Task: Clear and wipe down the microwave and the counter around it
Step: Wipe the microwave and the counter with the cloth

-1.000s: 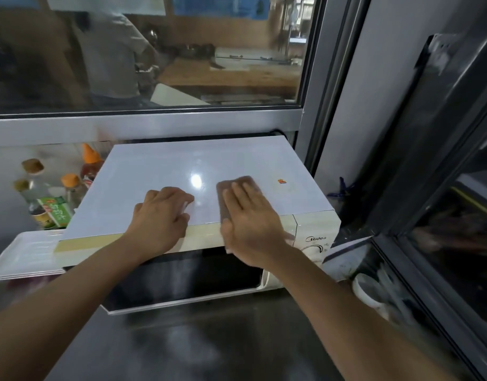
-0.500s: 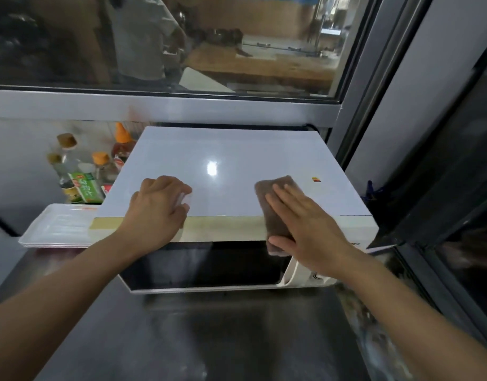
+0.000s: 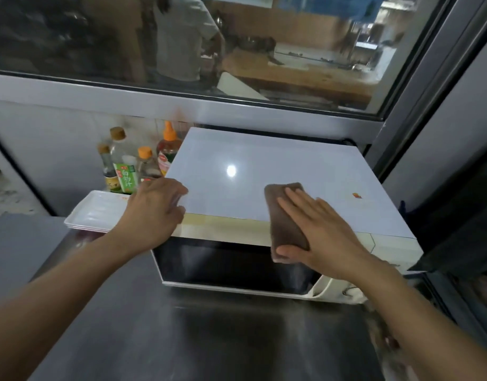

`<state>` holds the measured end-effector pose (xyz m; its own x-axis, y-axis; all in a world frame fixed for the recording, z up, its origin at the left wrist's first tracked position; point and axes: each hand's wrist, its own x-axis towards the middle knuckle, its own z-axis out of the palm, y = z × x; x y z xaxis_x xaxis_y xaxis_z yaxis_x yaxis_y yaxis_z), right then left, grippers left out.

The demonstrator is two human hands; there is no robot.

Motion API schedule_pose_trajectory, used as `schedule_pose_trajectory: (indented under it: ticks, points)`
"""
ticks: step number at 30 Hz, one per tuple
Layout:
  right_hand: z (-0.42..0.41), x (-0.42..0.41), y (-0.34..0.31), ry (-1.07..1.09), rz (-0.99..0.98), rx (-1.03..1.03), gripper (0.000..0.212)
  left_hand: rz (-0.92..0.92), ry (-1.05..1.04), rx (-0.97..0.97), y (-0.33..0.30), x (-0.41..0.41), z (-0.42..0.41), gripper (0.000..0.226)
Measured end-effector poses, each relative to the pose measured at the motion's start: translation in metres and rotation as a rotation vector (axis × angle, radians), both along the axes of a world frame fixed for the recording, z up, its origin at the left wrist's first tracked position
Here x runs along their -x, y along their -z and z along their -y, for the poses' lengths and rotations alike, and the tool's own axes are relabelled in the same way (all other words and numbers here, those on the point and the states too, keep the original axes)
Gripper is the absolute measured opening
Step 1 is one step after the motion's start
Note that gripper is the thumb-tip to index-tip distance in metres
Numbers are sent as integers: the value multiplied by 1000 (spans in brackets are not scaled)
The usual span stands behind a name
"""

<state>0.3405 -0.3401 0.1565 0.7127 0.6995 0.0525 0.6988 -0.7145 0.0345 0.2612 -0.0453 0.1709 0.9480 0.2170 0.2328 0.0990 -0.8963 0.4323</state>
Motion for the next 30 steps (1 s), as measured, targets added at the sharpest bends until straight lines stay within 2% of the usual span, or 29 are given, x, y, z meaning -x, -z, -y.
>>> schedule_pose_trajectory:
  ticks: [4, 9, 12, 15, 19, 23, 27, 30]
  points:
    - [-2, 5, -1, 51, -2, 8, 98, 20, 13, 11, 7, 0, -4, 34]
    - [-82, 17, 2, -14, 35, -46, 91, 26, 29, 117, 11, 0, -19, 41]
    - [-137, 24, 7, -54, 93, -82, 84, 59, -46, 140, 11, 11, -31, 52]
    - [-172, 31, 11, -60, 100, -90, 83, 40, -58, 153, 10, 19, -39, 53]
    - [-149, 28, 8, -76, 26, -48, 86, 51, -75, 184, 9, 27, -45, 47]
    - [-109, 26, -2, 6, 6, 7, 97, 104, -74, 226, 8, 37, -60, 38]
    - [-142, 36, 1, 13, 55, 28, 92, 81, -136, 183, 11, 42, -80, 45]
    - [-187, 44, 4, -71, 64, -57, 85, 90, -129, 186, 13, 40, -88, 45]
